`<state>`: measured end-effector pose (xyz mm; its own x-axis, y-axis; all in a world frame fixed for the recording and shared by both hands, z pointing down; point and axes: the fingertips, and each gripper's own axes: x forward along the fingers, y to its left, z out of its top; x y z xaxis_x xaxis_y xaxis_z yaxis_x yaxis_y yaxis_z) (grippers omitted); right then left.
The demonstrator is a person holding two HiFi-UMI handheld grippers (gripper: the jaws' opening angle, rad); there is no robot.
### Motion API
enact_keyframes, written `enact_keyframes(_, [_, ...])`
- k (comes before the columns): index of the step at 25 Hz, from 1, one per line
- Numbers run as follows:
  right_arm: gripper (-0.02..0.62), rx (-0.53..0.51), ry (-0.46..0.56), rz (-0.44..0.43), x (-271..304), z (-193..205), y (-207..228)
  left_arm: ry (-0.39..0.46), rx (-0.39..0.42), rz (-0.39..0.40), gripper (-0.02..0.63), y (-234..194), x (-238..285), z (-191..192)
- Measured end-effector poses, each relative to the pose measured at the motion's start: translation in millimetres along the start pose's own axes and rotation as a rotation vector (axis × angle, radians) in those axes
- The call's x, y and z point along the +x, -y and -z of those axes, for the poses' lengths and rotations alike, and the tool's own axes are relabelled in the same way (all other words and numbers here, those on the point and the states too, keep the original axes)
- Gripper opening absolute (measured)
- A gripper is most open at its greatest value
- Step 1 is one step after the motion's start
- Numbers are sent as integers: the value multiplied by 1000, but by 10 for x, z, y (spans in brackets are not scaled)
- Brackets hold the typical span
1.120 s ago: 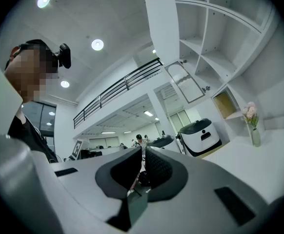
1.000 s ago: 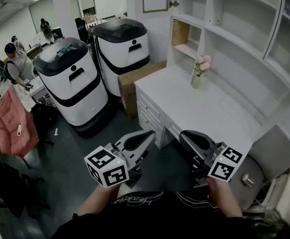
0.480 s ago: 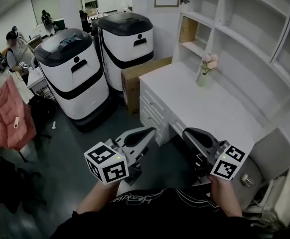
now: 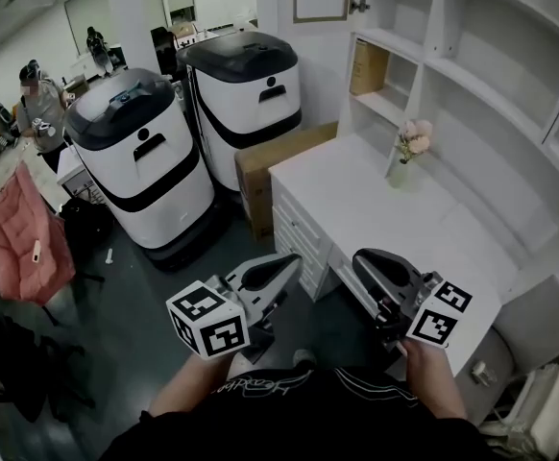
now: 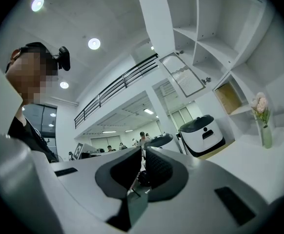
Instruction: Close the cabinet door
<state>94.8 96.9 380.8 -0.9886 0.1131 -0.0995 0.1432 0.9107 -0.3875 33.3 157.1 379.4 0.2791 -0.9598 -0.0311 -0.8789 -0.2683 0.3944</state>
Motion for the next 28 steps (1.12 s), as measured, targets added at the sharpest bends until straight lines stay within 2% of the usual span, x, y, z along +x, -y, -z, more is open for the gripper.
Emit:
enact_keyframes(8, [54, 14, -17, -63, 579, -320, 1014, -9, -6, -22, 21, -818, 871, -249])
enact_keyframes(15, [54, 10, -23, -105, 849, -503, 1497, 3, 8, -36, 21, -1206, 1273, -496])
enact_keyframes(20, [54, 17, 1, -96, 1039, -628, 1795, 31, 25, -49, 23, -1602, 1393, -788])
enact_keyframes(28, [54, -26, 65, -39, 1538, -1068, 2302, 72, 111, 17, 26, -2302, 1783, -1558])
